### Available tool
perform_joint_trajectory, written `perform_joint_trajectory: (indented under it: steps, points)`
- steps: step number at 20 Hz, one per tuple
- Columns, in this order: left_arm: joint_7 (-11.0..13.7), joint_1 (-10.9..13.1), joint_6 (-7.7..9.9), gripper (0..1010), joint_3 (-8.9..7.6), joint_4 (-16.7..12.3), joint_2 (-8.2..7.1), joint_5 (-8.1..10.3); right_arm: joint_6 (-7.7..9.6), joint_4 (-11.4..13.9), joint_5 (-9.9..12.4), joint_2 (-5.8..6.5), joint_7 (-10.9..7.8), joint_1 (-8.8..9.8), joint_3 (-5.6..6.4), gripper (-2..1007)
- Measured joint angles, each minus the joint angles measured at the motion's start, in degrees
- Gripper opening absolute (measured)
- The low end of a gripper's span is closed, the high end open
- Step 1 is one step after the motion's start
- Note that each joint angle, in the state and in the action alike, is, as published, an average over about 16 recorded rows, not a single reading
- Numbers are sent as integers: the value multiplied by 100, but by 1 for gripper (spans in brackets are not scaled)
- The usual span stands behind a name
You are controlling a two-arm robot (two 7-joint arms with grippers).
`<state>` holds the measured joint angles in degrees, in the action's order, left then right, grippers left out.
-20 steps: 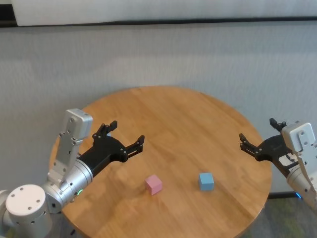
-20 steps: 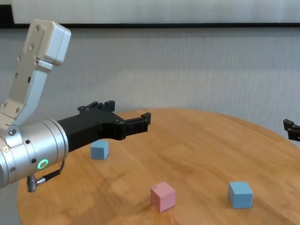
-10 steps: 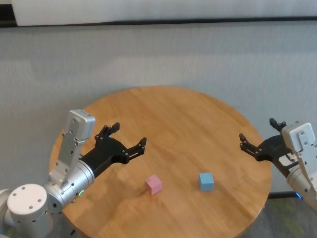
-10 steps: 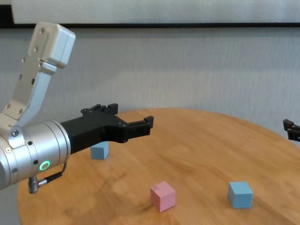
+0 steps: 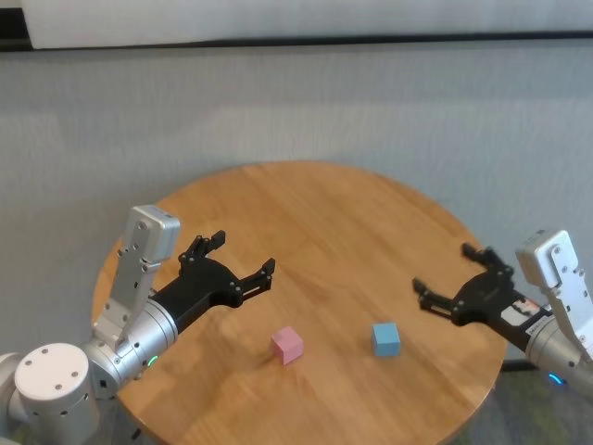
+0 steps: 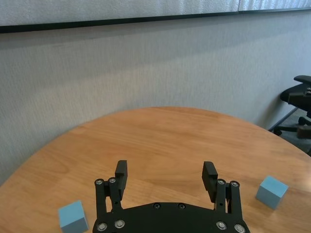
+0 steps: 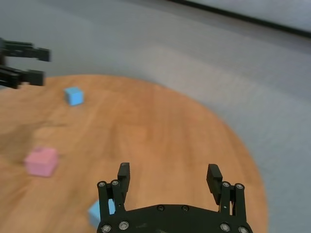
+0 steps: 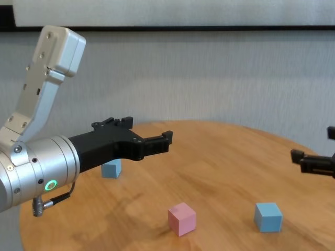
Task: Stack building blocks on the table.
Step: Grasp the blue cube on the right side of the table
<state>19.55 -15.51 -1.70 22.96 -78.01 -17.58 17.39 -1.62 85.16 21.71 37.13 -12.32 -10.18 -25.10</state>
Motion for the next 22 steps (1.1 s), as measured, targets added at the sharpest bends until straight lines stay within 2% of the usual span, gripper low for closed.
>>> perform_joint_trajectory:
  steps: [4, 7, 12, 16, 22]
  points:
    - [6, -5, 5, 1001, 5, 4, -2, 2, 373, 124, 470, 133, -703, 6, 49, 1000]
    - [9, -7, 8, 1001, 8, 7, -3, 3, 695, 150, 773, 223, -1150, -38, 64, 1000]
    - [13, -10, 12, 1001, 11, 10, -5, 5, 1260, 78, 1071, 301, -1614, -178, 43, 1000]
    - [16, -11, 14, 1001, 13, 12, -6, 6, 1552, -39, 1036, 319, -1823, -343, -67, 1000]
    - [18, -13, 16, 1001, 16, 14, -7, 7, 1770, -264, 689, 292, -1961, -643, -318, 1000]
